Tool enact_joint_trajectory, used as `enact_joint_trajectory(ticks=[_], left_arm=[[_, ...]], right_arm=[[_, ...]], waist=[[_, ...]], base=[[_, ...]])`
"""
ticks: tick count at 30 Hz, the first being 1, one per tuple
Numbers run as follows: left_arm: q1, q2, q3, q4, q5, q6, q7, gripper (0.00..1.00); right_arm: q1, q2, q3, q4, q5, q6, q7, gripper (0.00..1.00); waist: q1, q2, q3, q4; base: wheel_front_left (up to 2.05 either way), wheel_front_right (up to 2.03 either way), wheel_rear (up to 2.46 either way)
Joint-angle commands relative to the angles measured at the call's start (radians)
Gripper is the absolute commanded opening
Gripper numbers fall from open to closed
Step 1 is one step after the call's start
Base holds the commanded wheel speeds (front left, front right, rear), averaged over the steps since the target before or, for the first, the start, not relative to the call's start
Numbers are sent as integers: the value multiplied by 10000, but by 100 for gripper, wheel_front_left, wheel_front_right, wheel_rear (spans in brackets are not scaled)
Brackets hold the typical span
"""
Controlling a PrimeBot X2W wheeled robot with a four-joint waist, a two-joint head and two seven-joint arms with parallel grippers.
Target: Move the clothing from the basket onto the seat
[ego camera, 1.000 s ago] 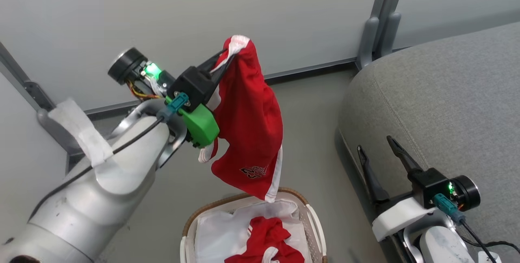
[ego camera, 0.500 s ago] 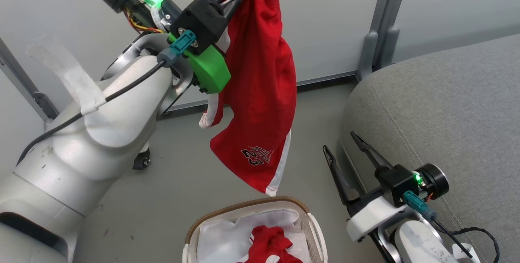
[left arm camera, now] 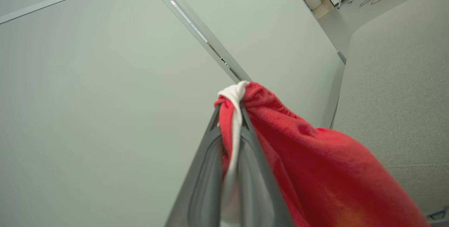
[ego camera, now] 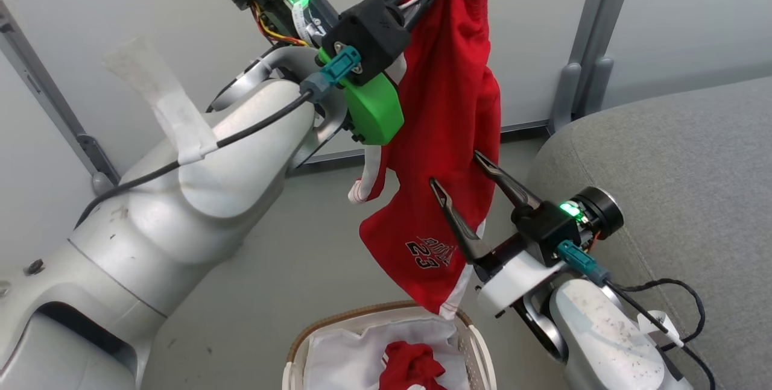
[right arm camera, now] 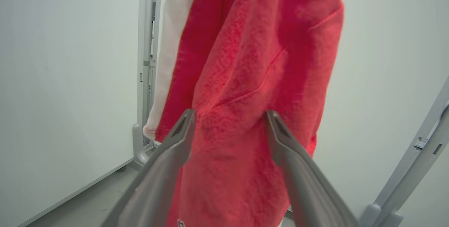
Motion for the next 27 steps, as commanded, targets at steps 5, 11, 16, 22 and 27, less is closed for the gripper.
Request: enact_joint_trajectory(ticks=[5,11,16,22,27], left_arm=[[-137,-212,-198,-352,-158,20,169,0],[-21,-246,-340,-878,-335,8,318,0],[129,-191,-362,-1222,-468,35,381,0],[388,-71,-329,-1357,-635,141,332,0],[678,100,-253,-1151,-798,247,221,0]], right_arm=[[-532,-43,-377,432,-219,-8,-49,100],[-1057,-39,-833,1170,-511,-8,-49,100],[-1545,-40,-933,1820,-500,-8,-49,45],[-1980,-40,-859,2317,-447,-8,-49,1],[-2040,-42,-799,2326,-495,-8,-49,0]], waist=[[1,-1,-21,279],[1,-1,-20,495],[1,-1,7,587],[1,-1,90,614],[1,-1,166,573]], base=[[0,0,0],[0,0,0],[0,0,0],[0,0,0],[0,0,0]])
